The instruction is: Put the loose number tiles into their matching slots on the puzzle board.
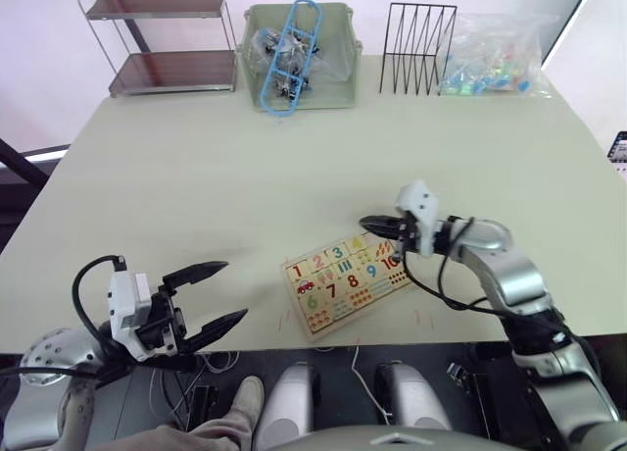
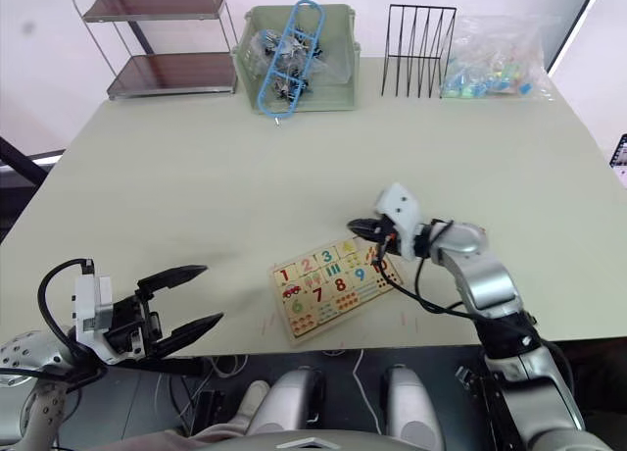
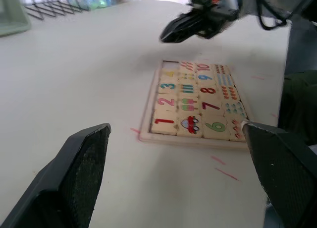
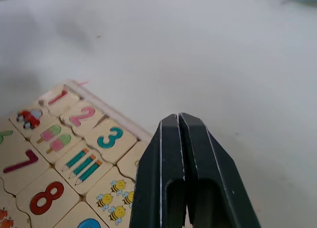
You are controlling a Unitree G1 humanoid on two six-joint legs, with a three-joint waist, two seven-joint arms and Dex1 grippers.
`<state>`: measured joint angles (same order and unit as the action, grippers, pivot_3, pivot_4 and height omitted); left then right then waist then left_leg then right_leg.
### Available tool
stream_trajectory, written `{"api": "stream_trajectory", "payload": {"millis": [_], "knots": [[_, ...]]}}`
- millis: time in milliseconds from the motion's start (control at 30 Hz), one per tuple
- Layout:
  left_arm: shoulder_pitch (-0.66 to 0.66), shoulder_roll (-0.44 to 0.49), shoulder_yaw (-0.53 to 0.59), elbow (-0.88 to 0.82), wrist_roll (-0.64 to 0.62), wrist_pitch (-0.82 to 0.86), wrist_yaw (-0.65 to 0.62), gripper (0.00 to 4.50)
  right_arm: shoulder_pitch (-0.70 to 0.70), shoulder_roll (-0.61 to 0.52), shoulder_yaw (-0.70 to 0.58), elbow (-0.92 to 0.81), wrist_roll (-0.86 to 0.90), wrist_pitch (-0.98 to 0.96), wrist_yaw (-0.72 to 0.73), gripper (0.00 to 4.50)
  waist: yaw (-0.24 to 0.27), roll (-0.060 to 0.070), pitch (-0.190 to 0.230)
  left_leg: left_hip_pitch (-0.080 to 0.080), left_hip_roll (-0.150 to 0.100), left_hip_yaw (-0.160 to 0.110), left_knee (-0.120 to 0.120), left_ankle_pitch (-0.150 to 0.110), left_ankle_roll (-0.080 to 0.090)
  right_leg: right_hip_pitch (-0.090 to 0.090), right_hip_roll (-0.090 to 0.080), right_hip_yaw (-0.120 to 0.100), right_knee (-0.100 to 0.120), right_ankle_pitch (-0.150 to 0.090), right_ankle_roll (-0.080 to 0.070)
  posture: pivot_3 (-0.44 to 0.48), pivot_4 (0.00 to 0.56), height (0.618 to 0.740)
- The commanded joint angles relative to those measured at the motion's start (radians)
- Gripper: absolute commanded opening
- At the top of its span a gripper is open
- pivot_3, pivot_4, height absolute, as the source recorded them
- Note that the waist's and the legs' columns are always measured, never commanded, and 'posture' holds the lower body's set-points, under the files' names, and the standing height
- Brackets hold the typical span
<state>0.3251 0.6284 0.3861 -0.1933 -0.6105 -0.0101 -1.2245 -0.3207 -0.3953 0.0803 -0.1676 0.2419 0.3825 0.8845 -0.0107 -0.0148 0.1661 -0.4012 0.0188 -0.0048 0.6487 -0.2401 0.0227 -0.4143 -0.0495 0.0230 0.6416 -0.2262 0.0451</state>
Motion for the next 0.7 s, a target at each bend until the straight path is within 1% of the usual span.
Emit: {"api": "stream_trajectory", "payload": {"millis": [33, 133, 233, 267, 300, 333, 367, 467, 567, 700], "knots": [[0.009, -0.013, 0.03, -0.011, -0.009, -0.014, 0.032, 4.5, 0.062, -0.019, -0.103, -0.082, 0.059, -0.044, -0.031, 0.03, -0.002, 0.0, 0.0, 0.0, 0.0, 0.0, 0.0, 0.0, 0.0, 0.0, 0.0, 0.0, 0.0, 0.0, 0.0, 0.0, 0.15, 0.74], [0.019, -0.028, 0.045, -0.001, -0.013, -0.017, 0.059, 4.5, 0.153, -0.028, -0.197, -0.128, 0.097, -0.069, -0.074, 0.03, -0.002, 0.0, 0.0, 0.001, 0.0, 0.0, 0.0, 0.0, 0.0, 0.0, 0.001, 0.0, 0.0, 0.0, 0.0, 0.0, 0.15, 0.74], [0.034, -0.041, 0.061, 0.005, -0.013, -0.023, 0.08, 4.5, 0.244, -0.041, -0.28, -0.174, 0.151, -0.095, -0.08, 0.83, -0.004, 0.0, 0.0, 0.001, 0.001, 0.001, 0.0, 0.0, 0.0, 0.0, 0.001, 0.0, 0.0, 0.0, 0.0, 0.0, 0.15, 0.74], [0.041, -0.045, 0.067, 0.006, -0.013, -0.024, 0.087, 4.5, 0.28, -0.047, -0.311, -0.19, 0.171, -0.097, -0.08, 1.47, -0.004, 0.0, 0.0, 0.001, 0.001, 0.001, 0.0, 0.0, 0.0, 0.0, 0.001, 0.001, 0.0, 0.0, 0.0, 0.0, 0.15, 0.74], [0.048, -0.048, 0.072, 0.006, -0.012, -0.025, 0.092, 4.5, 0.31, -0.053, -0.334, -0.202, 0.186, -0.1, -0.078, 1.67, -0.003, 0.0, 0.0, 0.001, 0.001, 0.001, 0.0, 0.0, 0.0, 0.0, 0.001, 0.001, 0.0, 0.0, 0.0, 0.0, 0.15, 0.74], [0.055, -0.051, 0.077, 0.006, -0.011, -0.026, 0.095, 4.5, 0.338, -0.057, -0.358, -0.211, 0.201, -0.105, -0.077, 2.37, -0.001, 0.0, 0.0, 0.001, 0.001, 0.001, 0.0, 0.0, 0.0, 0.0, 0.001, 0.001, 0.0, 0.0, 0.0, 0.0, 0.15, 0.74], [0.063, -0.053, 0.081, 0.004, -0.01, -0.027, 0.097, 4.5, 0.362, -0.06, -0.379, -0.218, 0.216, -0.109, -0.078, 2.81, -0.002, -0.001, 0.0, 0.001, 0.001, 0.001, 0.0, 0.0, 0.0, 0.0, 0.001, 0.0, 0.0, -0.001, 0.001, 0.0, 0.15, 0.74], [0.089, -0.06, 0.099, 0.004, -0.013, -0.029, 0.112, 4.5, 0.477, -0.073, -0.468, -0.219, 0.241, -0.151, -0.07, 4.44, 0.001, -0.001, 0.0, 0.001, 0.001, 0.001, 0.0, 0.0, 0.0, 0.001, 0.001, 0.001, 0.0, -0.002, 0.003, 0.0, 0.15, 0.74], [0.104, -0.072, 0.114, 0.01, -0.013, -0.031, 0.13, 4.5, 0.587, -0.073, -0.545, -0.193, 0.264, -0.211, -0.045, 4.44, 0.002, -0.001, 0.0, 0.001, 0.001, 0.001, 0.0, 0.0, 0.0, 0.001, 0.0, 0.001, 0.0, -0.003, 0.004, 0.0, 0.15, 0.74], [0.117, -0.084, 0.122, 0.015, -0.014, -0.036, 0.142, 4.5, 0.659, -0.064, -0.587, -0.145, 0.274, -0.278, -0.029, 4.44, -0.004, -0.001, 0.0, 0.002, 0.002, 0.001, 0.0, 0.0, 0.0, 0.001, 0.001, 0.003, 0.0, -0.003, 0.004, 0.0, 0.15, 0.74]]}}
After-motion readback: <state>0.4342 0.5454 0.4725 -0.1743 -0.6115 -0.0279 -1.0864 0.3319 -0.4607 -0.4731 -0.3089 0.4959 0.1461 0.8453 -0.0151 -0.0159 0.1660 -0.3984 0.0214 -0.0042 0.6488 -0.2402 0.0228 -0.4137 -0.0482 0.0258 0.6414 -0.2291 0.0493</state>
